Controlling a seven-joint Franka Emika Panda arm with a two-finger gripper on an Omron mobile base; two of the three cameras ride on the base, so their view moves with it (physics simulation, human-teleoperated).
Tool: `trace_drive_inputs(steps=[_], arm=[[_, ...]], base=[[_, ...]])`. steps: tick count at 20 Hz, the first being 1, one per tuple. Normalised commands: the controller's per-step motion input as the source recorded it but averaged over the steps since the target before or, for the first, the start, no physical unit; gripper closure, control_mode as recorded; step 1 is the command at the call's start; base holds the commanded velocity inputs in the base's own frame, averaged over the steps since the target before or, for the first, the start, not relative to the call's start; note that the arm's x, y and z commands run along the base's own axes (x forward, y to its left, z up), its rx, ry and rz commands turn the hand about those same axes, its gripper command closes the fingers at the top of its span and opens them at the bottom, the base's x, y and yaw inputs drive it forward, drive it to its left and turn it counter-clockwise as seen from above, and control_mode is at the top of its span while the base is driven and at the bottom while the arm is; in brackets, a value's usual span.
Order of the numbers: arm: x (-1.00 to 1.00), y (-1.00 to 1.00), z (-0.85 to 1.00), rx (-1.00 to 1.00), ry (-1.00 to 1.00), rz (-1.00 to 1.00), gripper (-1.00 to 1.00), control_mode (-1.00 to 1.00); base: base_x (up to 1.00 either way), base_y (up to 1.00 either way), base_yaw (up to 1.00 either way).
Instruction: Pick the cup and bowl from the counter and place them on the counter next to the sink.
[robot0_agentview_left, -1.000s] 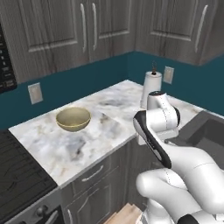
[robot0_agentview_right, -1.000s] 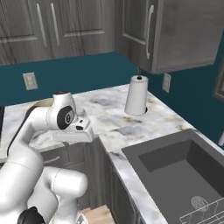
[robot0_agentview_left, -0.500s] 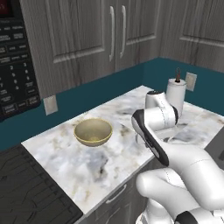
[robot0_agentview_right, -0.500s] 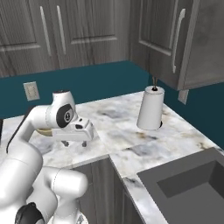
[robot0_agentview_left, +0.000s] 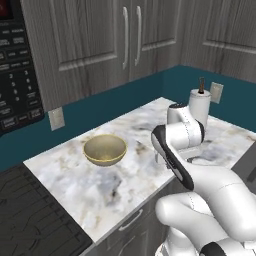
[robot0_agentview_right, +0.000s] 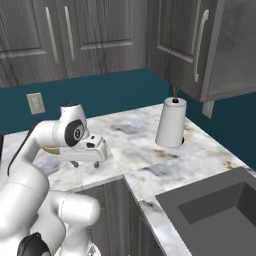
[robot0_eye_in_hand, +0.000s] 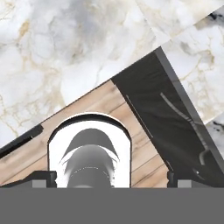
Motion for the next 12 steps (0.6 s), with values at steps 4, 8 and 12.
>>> trace_drive_inputs(steps=[4,8,12], arm=[[0.0,0.0,0.0,0.0,0.0,0.0,-1.0,1.0],[0.0,0.0,0.0,0.0,0.0,0.0,-1.0,1.0],[0.0,0.0,0.0,0.0,0.0,0.0,-1.0,1.0]], base=[[0.0,0.0,0.0],[0.0,0.0,0.0],[-0.04,0.0,0.0]])
